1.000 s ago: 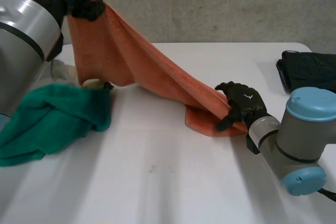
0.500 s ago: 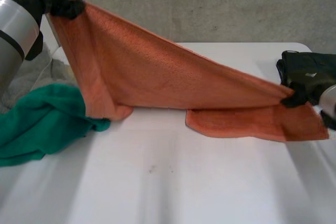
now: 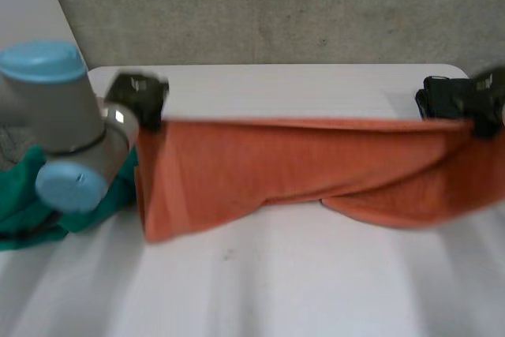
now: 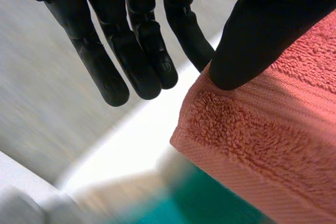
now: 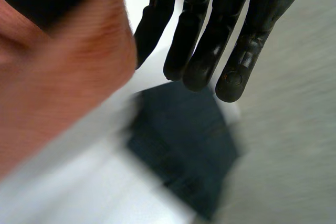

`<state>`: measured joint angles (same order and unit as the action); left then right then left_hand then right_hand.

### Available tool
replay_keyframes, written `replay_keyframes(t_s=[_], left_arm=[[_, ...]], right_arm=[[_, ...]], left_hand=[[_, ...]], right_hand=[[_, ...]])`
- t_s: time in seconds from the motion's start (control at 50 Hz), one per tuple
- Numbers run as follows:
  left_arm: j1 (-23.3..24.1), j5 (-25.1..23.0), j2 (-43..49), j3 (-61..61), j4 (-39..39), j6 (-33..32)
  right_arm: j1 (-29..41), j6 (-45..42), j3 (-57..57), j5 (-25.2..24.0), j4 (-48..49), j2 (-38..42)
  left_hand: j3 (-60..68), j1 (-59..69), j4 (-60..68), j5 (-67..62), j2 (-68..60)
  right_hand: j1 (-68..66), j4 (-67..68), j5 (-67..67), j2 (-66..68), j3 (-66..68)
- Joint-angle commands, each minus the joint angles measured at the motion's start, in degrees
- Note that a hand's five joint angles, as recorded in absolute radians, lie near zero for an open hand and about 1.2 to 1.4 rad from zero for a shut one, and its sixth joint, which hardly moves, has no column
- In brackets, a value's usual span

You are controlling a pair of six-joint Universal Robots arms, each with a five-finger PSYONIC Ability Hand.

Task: Fold the laundry.

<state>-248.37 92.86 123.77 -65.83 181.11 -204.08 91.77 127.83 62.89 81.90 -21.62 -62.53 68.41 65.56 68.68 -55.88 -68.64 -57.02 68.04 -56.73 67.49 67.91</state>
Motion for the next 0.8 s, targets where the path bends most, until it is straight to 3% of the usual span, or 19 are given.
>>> replay_keyframes(t_s=[0.02,0.12,0.22,0.38,0.54,0.64,0.8], left_arm=[[-0.53,1.45,1.66,19.59,21.86,-2.54],[-0.01,1.54,-2.91,19.16,33.87,-2.63],[0.17,1.45,-4.41,14.34,31.94,-2.46],[-0.53,0.83,-8.10,-3.15,31.68,-2.28],[-0.80,1.10,-8.10,-17.04,31.33,-2.11],[-0.71,1.01,-8.19,-23.98,31.24,-1.93],[-0.71,1.01,-9.77,-26.10,30.71,-0.79]], right_arm=[[5.78,1.36,-8.58,2.30,35.17,1.01],[7.98,2.33,-8.67,2.56,43.33,-1.19],[9.65,3.65,-7.35,2.74,40.52,-2.15],[9.13,7.34,0.11,1.69,35.77,-3.56],[3.68,8.30,12.50,-3.67,31.64,-2.60],[0.87,15.14,18.57,-8.24,30.67,1.61],[-4.32,32.20,18.23,-9.92,30.50,7.33]], left_hand=[[11.59,14.44,11.32,-14.12,-11.36],[11.59,14.44,11.32,-14.12,-11.36],[11.59,14.44,11.32,-14.12,-11.36],[11.59,14.44,11.32,-14.12,-11.36],[11.59,14.44,11.32,-14.12,-11.36],[11.59,14.44,11.32,-14.12,-11.36],[11.59,14.44,11.32,-14.12,-11.36]], right_hand=[[-22.98,11.96,-13.27,12.51,12.09],[-22.98,11.96,-13.27,12.51,12.09],[-22.98,11.96,-13.27,12.51,12.09],[-22.98,11.96,-13.27,12.51,12.09],[-22.98,11.96,-13.27,12.51,12.09],[-22.98,11.96,-13.27,12.51,12.09],[-21.88,10.85,-12.17,11.40,10.99]])
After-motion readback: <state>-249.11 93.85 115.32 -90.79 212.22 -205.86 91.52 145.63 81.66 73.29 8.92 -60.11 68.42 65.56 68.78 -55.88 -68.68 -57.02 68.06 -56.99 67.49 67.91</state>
